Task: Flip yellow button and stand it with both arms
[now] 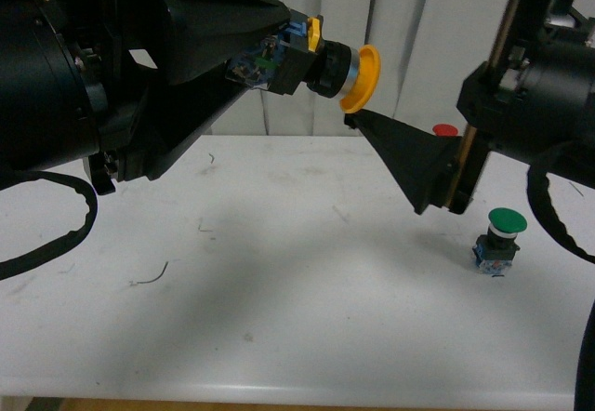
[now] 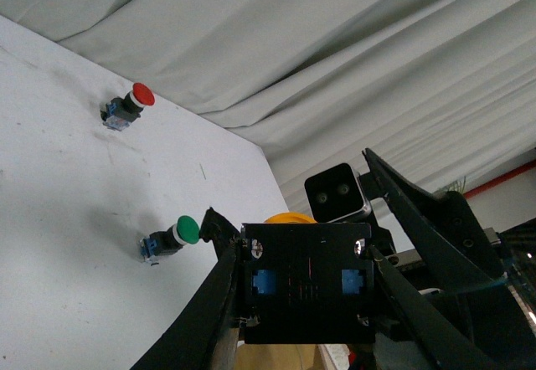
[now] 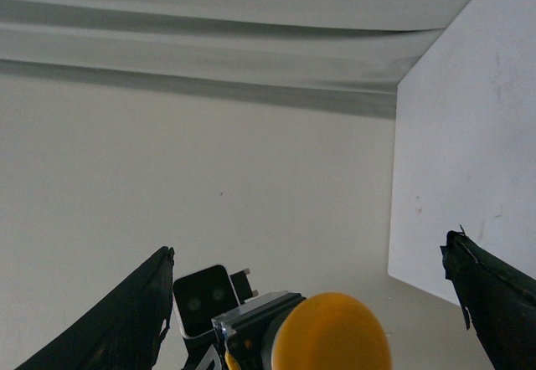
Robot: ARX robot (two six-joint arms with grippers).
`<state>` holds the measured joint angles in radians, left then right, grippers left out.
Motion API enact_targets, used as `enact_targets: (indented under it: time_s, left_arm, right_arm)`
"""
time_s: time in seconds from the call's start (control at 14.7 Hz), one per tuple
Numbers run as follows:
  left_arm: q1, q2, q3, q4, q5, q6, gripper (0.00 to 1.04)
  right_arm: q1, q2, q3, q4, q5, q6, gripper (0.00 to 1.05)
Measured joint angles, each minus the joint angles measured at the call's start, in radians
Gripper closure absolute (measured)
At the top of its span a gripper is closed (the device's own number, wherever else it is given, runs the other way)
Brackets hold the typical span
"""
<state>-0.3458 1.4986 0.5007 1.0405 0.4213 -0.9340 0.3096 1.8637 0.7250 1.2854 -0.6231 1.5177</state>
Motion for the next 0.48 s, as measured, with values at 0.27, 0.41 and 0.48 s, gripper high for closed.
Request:
enact_targets:
  time_s: [0.27, 0.41, 0.48]
  left_arm:
    - [0.013, -0.010, 0.000, 0.001, 0.006, 0.000, 0.69]
    - [0.016, -0.012, 0.000, 0.000, 0.006, 0.000, 0.69]
    - [0.016, -0.016, 0.000, 0.000, 0.008, 0.000, 0.69]
  right_arm:
    - [0.084, 0.000, 0.009, 0.000, 0.010, -0.027, 0.06]
    - [0.084, 0.000, 0.009, 0.000, 0.014, -0.034, 0.07]
    - [0.083, -0.002, 0.009, -0.001, 0.014, -0.034, 0.14]
